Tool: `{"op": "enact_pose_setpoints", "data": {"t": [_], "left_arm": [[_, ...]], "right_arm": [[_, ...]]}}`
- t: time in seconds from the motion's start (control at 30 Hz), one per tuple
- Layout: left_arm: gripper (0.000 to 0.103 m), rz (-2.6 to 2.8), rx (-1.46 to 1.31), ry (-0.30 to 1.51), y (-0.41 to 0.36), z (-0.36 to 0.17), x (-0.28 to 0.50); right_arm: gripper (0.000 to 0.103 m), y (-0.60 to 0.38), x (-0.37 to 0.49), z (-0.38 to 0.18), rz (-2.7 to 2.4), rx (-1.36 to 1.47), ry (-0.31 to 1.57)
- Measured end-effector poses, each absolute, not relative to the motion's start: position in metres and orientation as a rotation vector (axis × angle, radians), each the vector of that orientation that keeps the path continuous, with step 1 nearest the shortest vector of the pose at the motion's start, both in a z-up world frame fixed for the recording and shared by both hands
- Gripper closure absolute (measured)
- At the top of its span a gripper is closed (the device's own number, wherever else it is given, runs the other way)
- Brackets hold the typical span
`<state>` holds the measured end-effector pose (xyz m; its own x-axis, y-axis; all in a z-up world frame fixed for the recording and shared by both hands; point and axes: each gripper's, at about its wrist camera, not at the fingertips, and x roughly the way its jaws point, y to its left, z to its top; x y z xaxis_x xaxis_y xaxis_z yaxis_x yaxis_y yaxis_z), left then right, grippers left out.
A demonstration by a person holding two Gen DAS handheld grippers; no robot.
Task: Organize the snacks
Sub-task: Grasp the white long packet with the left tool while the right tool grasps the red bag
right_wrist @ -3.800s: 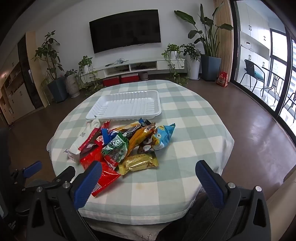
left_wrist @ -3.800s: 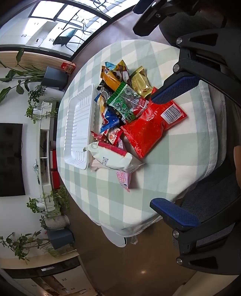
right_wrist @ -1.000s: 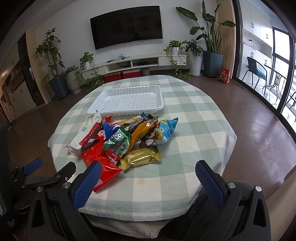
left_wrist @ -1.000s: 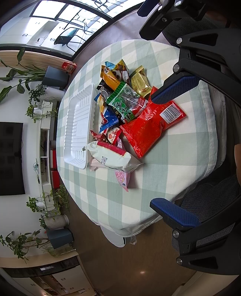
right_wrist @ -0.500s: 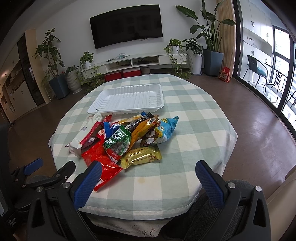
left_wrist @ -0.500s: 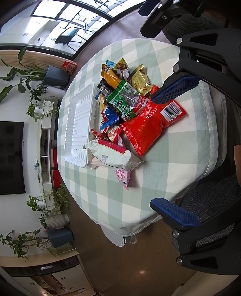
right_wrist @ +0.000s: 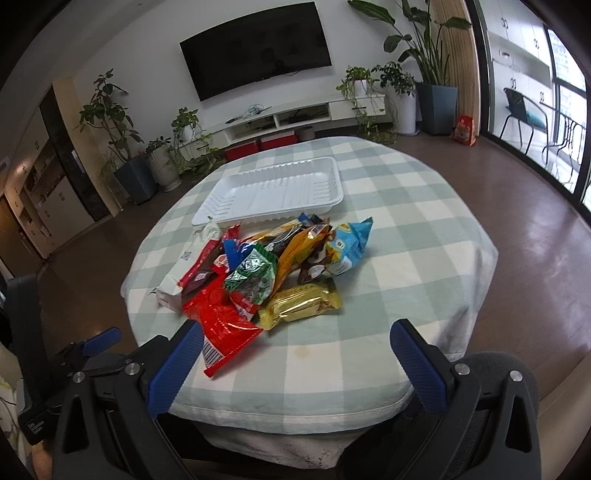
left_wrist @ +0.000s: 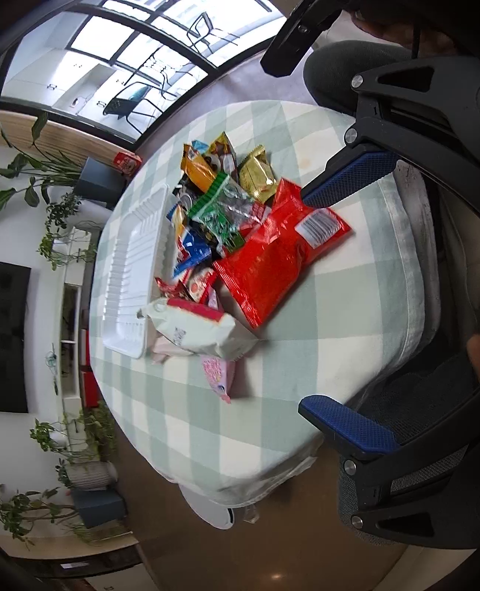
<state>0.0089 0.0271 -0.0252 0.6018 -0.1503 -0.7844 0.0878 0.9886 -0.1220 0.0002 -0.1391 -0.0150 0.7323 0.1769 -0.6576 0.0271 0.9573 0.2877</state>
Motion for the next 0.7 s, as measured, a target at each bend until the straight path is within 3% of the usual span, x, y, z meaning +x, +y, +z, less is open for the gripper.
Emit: {"op": "enact_pose_setpoints", "data": {"t": [0.27,0.4,0.5,0.6,0.67,0.7], "left_arm": [[0.0,-0.126,-0.044,0.955,0.04,-0.026,0.029],[0.001,-0.233,-0.003,0.937,0.055,-0.013,0.068],[0.009,-0.341,0.08,0.942,0.062,-0.002,0.11],[0.042,-0.363,0.17,1.02,0.065,-0.009,0.154],[0.075,-0.35,0.158,1.118,0.069,-0.023,0.175],[0.075,-0.333,0.139,1.157,0.071,-0.027,0.179]], "right_arm": [[0.002,-0.141,0.033,-0.032,0.321,0.402,0.811],[0.019,-0.118,0.05,-0.037,0.421,0.259,0.812],[0.027,-0.104,0.071,-0.042,0.49,0.176,0.815],[0.037,-0.093,0.094,-0.043,0.56,0.11,0.843],[0.039,-0.088,0.105,-0.04,0.546,0.063,0.902],[0.041,-0.084,0.108,-0.037,0.537,0.042,0.942]]}}
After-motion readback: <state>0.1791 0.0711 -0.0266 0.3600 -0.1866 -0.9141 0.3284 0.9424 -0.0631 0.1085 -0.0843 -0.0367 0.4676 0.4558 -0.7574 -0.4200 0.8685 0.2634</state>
